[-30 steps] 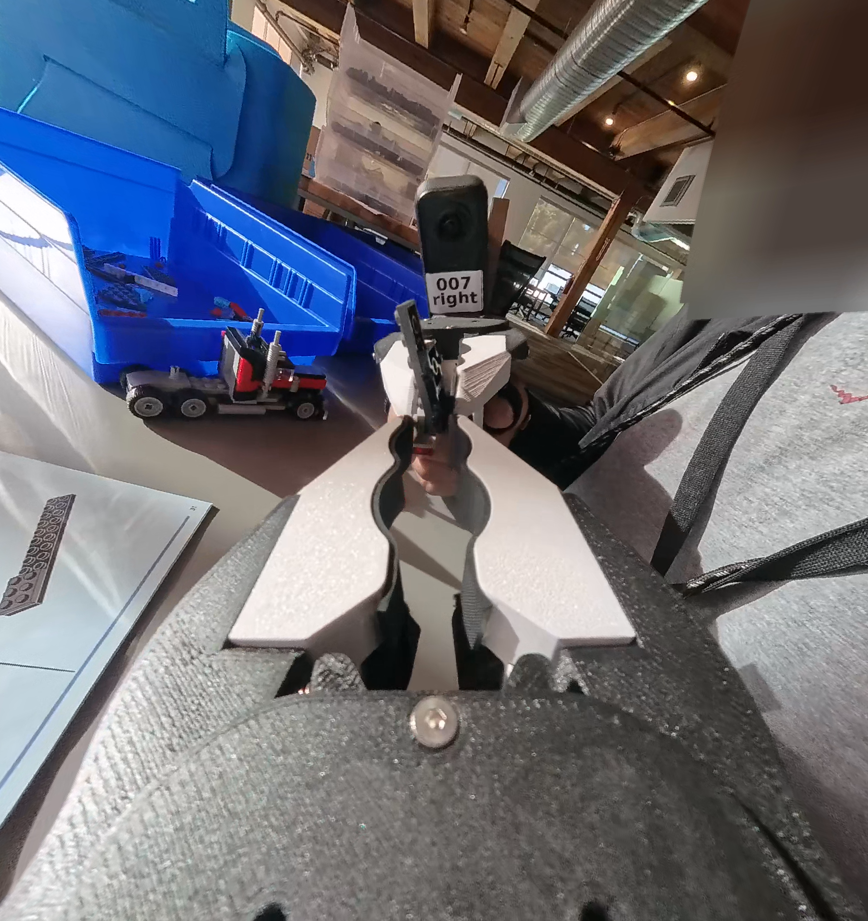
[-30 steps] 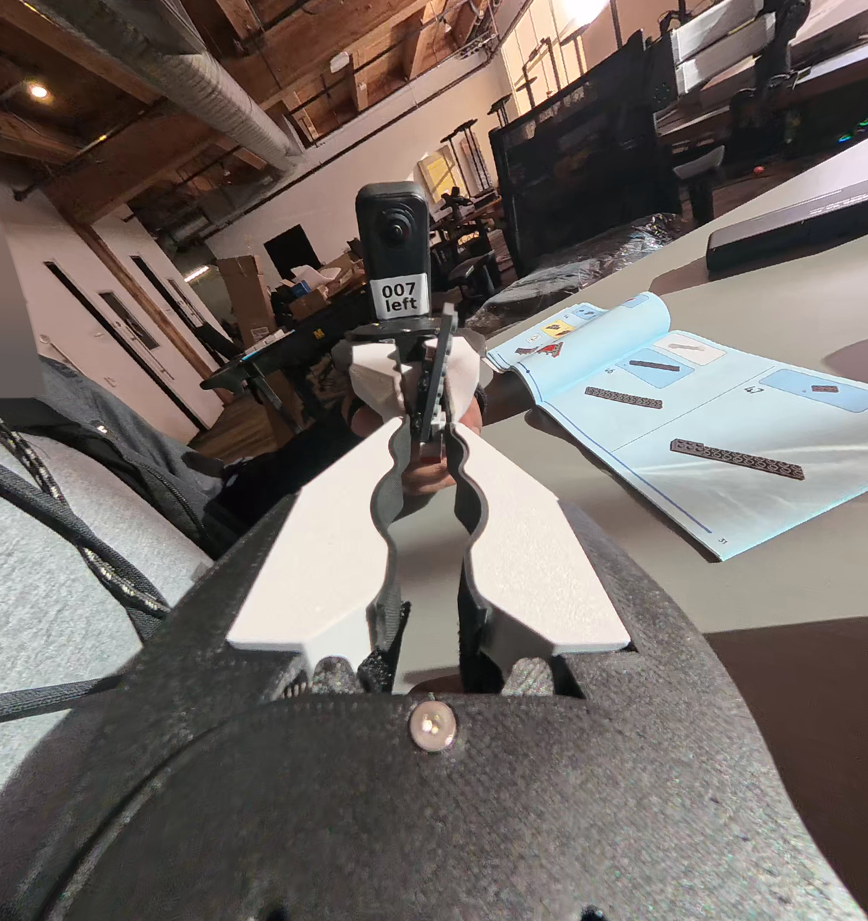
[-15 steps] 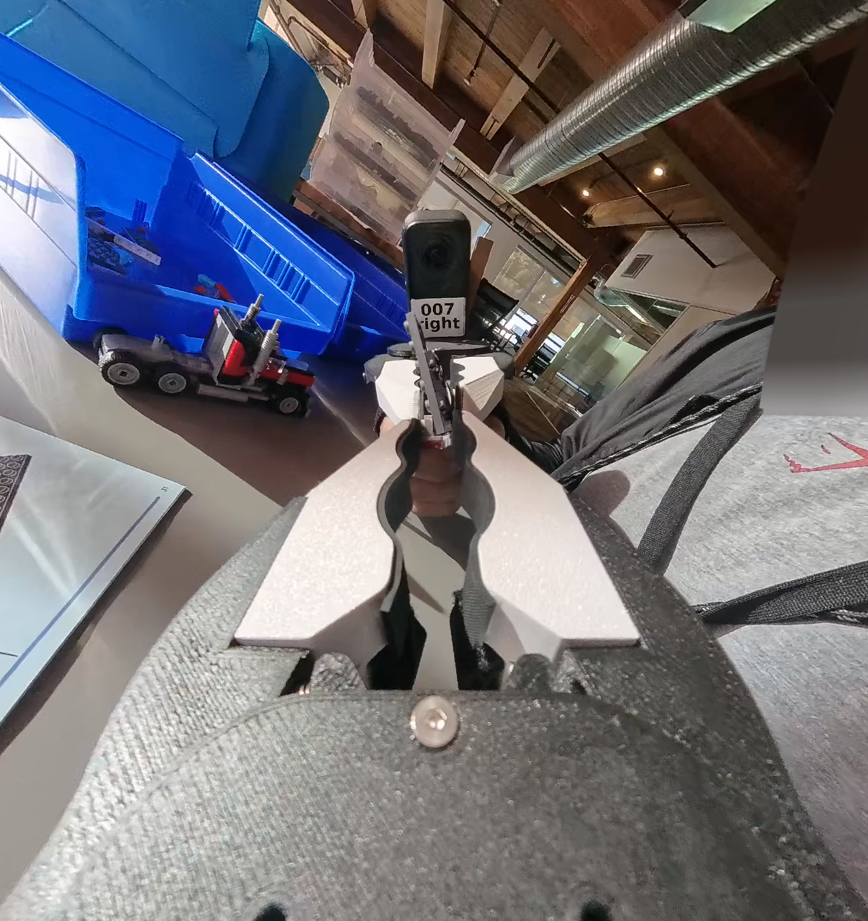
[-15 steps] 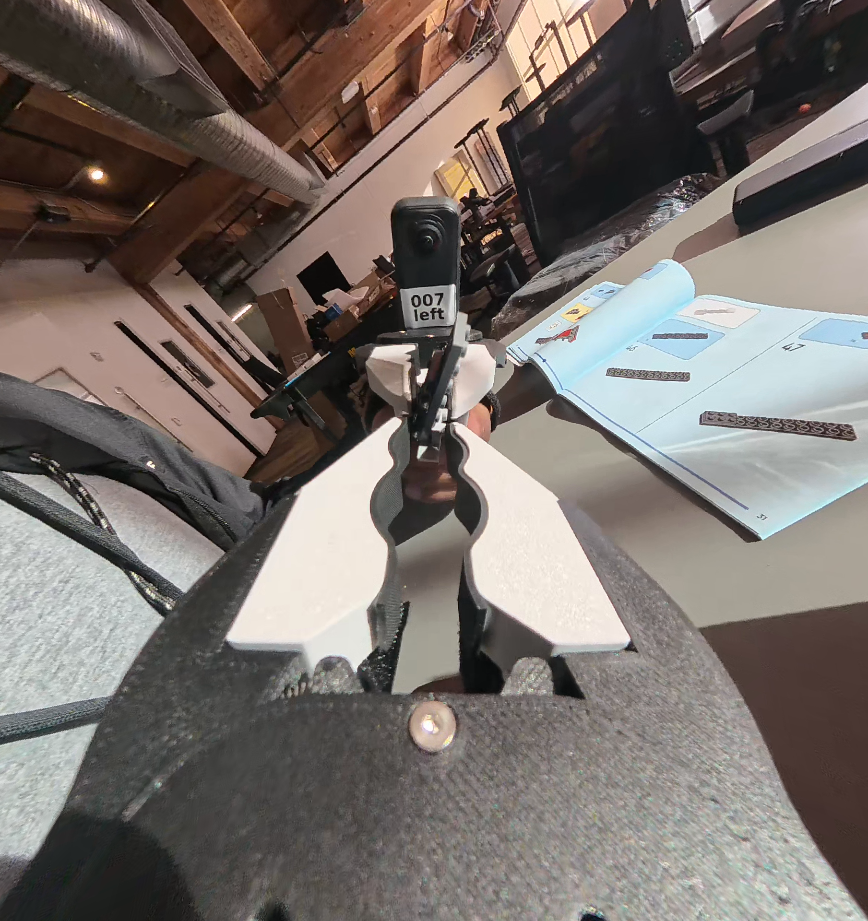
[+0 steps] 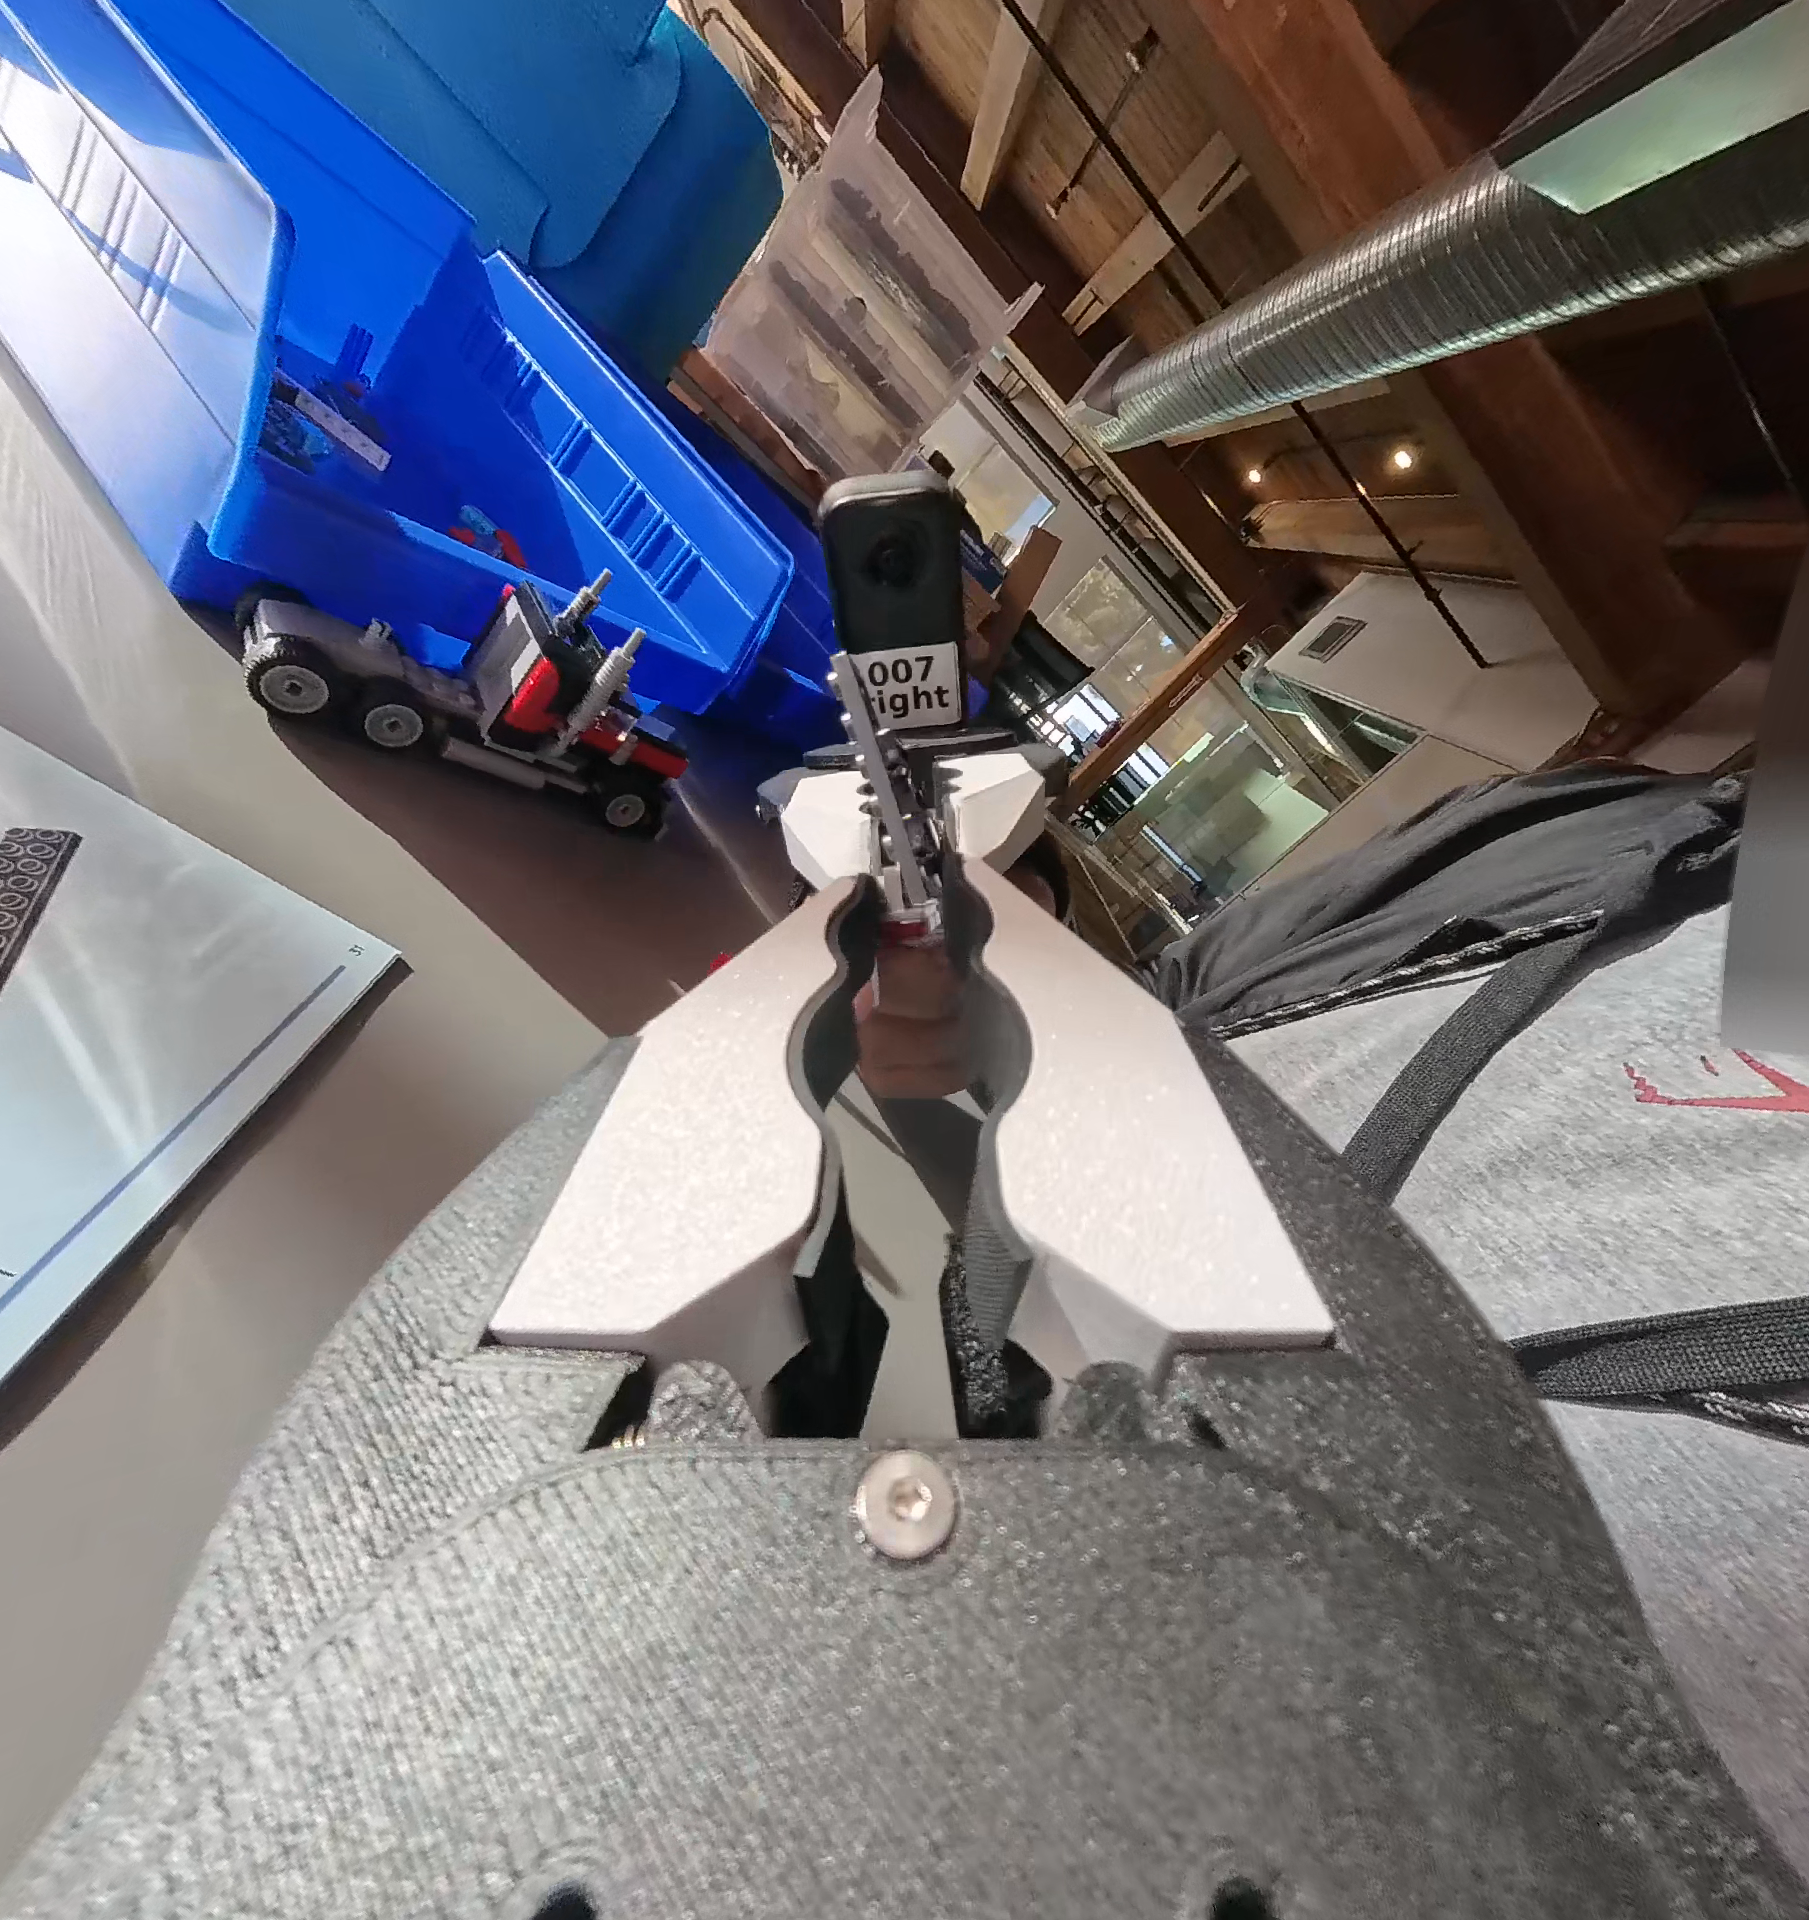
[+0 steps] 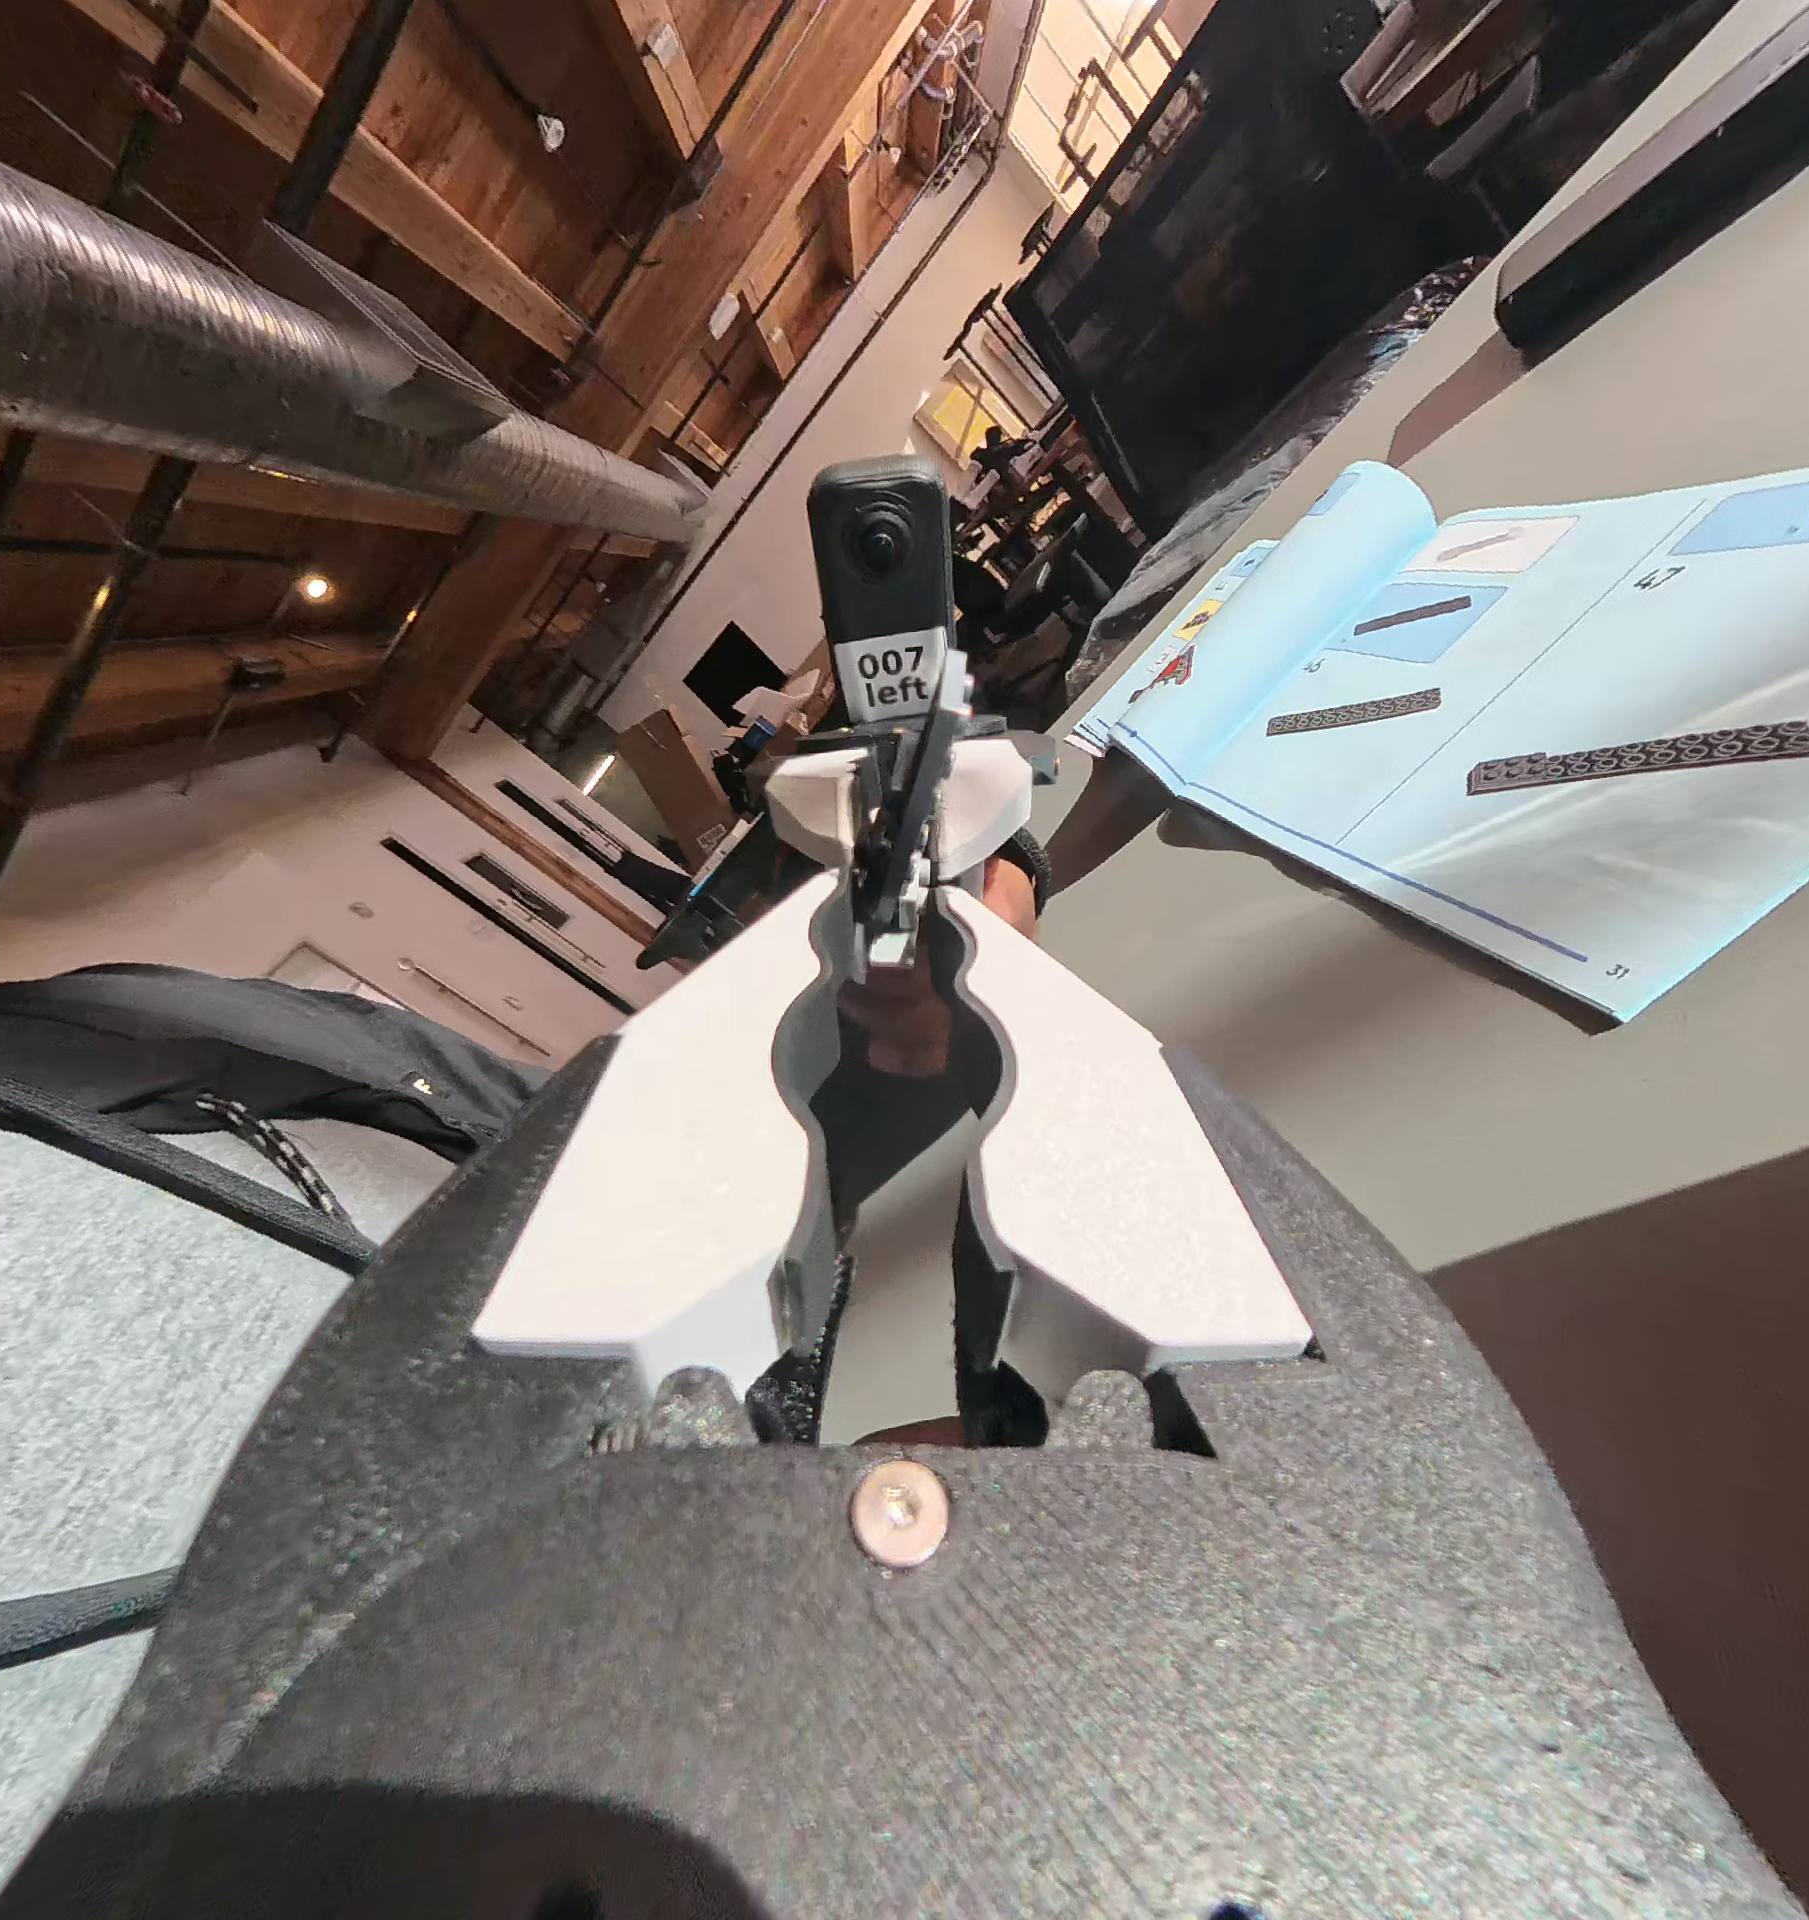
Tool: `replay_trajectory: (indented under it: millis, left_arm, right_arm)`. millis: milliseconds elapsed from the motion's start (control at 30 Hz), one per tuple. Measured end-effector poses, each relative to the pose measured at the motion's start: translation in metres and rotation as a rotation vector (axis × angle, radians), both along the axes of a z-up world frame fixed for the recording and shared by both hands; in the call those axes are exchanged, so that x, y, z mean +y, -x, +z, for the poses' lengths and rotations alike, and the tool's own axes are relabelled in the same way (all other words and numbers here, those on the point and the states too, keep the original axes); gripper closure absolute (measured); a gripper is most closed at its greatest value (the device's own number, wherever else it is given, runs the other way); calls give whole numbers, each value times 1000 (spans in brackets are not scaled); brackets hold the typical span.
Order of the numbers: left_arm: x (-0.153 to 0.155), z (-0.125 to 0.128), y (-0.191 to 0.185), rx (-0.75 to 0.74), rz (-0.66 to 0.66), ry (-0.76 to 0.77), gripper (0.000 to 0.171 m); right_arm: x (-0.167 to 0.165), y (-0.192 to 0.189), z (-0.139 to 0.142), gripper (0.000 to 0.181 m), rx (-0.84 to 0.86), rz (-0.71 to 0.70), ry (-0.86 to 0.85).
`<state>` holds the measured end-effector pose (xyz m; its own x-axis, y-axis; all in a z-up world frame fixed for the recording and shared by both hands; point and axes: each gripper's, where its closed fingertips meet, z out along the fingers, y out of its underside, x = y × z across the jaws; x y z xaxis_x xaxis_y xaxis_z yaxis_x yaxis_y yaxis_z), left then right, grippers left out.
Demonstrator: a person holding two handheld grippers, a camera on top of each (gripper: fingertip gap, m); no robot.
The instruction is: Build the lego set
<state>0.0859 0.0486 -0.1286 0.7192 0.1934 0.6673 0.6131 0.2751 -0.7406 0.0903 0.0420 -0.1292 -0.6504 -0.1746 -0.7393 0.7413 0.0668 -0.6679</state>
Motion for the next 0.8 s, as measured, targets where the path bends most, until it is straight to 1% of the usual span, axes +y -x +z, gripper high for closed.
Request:
replay_trajectory:
  millis: [333,600,800]
  left_arm:
    - [-1,1,3,-81,1,-69,158]
    - [-1,1,3,-73,3,-61,159]
    - [0,-1,0,-43,-3,-30,158]
  right_arm:
    - [0,4,1,167,-100,12,27]
    - [0,2,1,167,-128,36,29]
    - [0,-1,0,168,-82,40,9]
